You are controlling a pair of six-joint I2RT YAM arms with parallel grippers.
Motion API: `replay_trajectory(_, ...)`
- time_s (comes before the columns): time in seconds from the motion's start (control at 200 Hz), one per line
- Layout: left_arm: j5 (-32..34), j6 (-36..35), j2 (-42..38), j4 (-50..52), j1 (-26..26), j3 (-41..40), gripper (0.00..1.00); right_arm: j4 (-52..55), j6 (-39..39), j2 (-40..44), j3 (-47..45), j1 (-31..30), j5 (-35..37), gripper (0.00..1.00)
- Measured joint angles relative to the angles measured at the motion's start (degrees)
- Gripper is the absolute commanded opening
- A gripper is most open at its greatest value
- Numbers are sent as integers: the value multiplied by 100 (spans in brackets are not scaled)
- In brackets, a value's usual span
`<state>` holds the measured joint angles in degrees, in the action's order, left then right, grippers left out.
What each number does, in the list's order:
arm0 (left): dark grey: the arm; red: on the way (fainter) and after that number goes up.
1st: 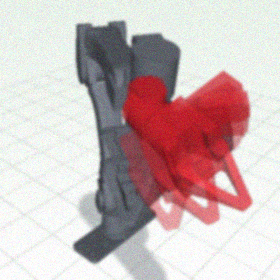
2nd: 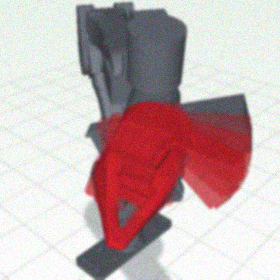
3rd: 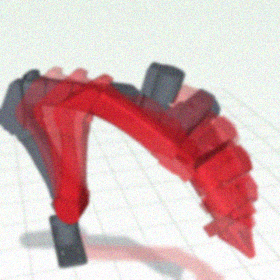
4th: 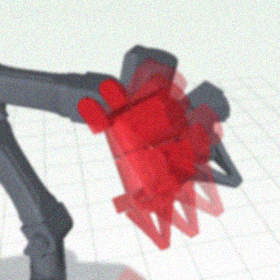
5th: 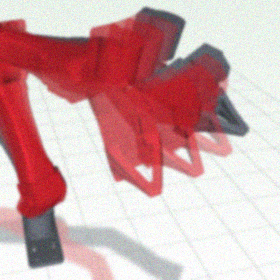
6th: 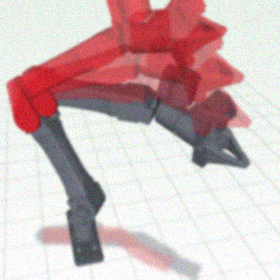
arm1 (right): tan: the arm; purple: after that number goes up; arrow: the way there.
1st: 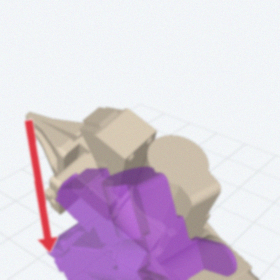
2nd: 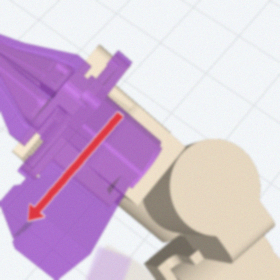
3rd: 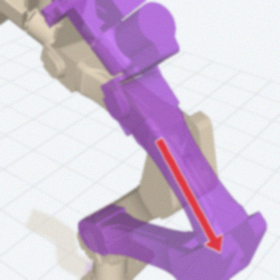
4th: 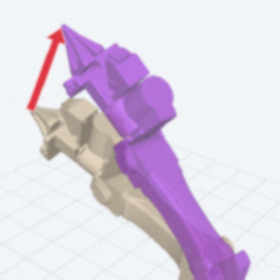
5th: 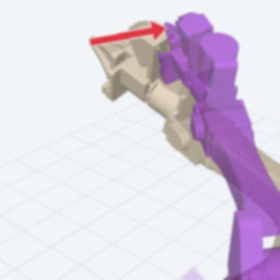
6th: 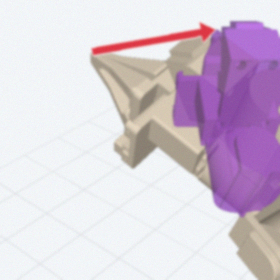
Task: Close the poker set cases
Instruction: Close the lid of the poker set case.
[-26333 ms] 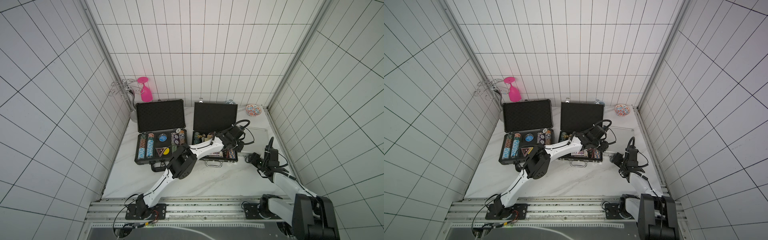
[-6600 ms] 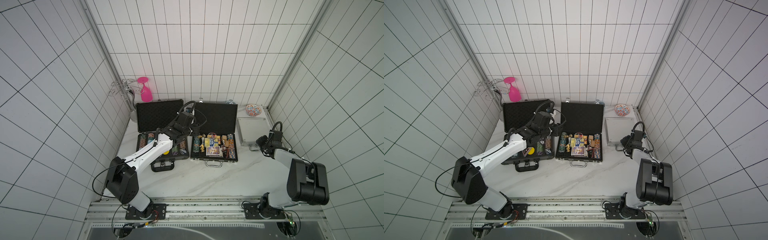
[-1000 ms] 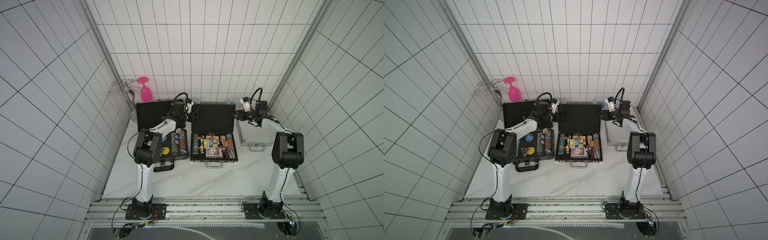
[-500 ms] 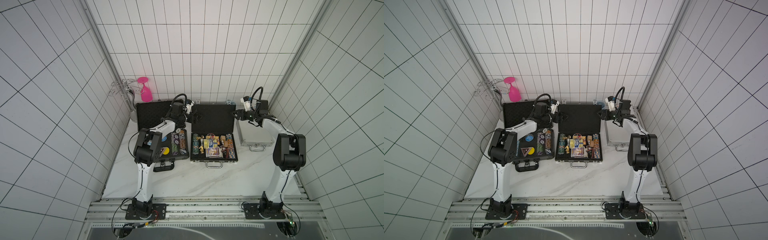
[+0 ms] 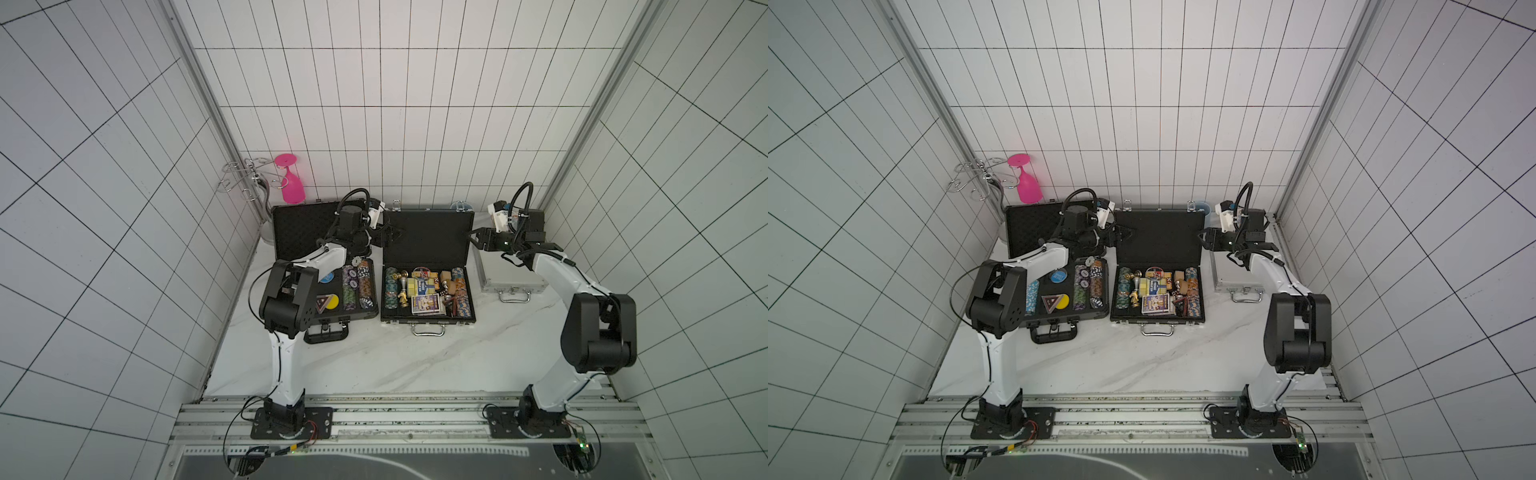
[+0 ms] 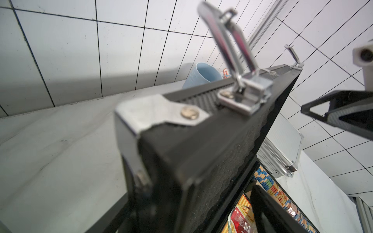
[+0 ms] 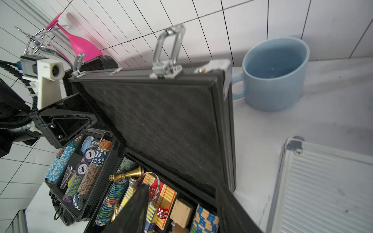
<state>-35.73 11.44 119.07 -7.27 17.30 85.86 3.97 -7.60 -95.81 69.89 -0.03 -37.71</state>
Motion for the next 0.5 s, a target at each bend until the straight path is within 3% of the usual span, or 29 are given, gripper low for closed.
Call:
replay_trajectory(0.29,-76,37,-225,-232,-7,-293,82,-457,-1001,1032,-1832,-249,361,48)
replay_trajectory(0.5,-190,33,-562,-382,-4,-699,82,-1045,-1974,1091,-2363,-378,522,48)
